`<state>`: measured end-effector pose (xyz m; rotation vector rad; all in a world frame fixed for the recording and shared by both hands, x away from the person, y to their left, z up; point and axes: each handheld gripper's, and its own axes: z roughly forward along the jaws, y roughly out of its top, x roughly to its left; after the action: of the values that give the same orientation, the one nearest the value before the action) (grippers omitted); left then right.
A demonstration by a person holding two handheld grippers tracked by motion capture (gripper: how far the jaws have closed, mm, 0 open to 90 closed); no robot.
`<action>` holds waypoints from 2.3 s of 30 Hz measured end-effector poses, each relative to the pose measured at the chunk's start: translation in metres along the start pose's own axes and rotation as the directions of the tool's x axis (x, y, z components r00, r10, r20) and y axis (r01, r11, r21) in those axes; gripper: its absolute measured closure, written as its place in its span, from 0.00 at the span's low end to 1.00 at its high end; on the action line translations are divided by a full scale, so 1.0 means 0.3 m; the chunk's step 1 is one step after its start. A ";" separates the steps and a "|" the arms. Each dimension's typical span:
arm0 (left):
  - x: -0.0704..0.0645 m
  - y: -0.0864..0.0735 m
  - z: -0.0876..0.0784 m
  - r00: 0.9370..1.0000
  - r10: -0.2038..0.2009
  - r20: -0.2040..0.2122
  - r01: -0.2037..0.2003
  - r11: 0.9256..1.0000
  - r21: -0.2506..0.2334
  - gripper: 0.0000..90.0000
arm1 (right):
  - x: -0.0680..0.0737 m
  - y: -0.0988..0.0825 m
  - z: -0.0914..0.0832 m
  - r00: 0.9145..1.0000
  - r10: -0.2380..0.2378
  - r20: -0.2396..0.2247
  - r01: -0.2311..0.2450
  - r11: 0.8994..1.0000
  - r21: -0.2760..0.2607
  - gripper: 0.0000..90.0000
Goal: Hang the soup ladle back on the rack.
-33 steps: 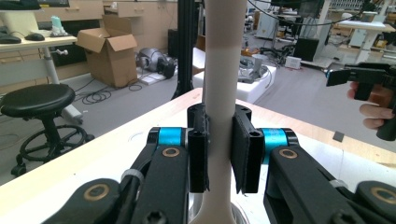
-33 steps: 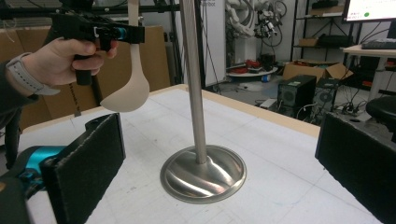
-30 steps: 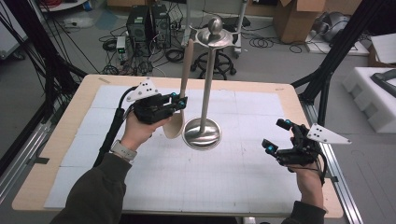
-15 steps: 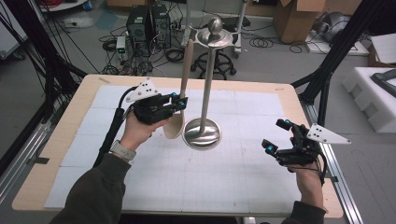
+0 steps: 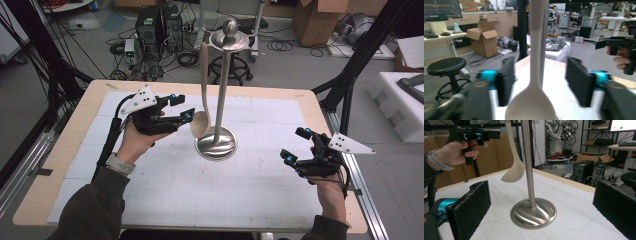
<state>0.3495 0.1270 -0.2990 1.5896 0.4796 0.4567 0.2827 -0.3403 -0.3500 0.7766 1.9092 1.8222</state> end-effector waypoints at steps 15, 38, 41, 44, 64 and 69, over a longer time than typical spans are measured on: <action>0.058 -0.035 -0.111 0.996 -0.070 -0.051 0.071 0.997 0.017 0.02 | -0.004 -0.005 0.024 1.000 0.003 -0.008 -0.003 1.000 0.018 0.01; 0.094 -0.181 -0.306 0.994 -0.029 -0.105 0.039 0.995 0.091 0.02 | 0.001 -0.009 0.031 1.000 -0.003 -0.013 0.003 0.999 0.040 0.01; 0.096 -0.195 -0.328 0.993 -0.016 -0.121 0.028 0.995 0.100 0.02 | 0.002 -0.009 0.027 1.000 -0.005 -0.008 0.005 0.999 0.034 0.01; 0.104 -0.205 -0.355 0.991 -0.033 -0.128 0.043 0.996 0.079 0.02 | 0.004 -0.008 0.022 1.000 -0.005 -0.005 0.005 0.999 0.034 0.01; 0.127 -0.316 -0.536 0.973 -0.074 -0.219 0.090 0.994 0.066 0.02 | 0.006 -0.020 0.023 1.000 -0.003 0.017 0.002 0.999 0.051 0.01; 0.130 -0.313 -0.590 0.971 -0.081 -0.225 0.090 0.996 0.028 0.02 | 0.002 -0.024 0.011 0.999 0.000 0.035 -0.001 0.999 0.039 0.01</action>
<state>0.2802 0.3010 -0.3801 1.5549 0.7290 0.5667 0.2834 -0.3375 -0.3574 0.8159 1.9276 1.7652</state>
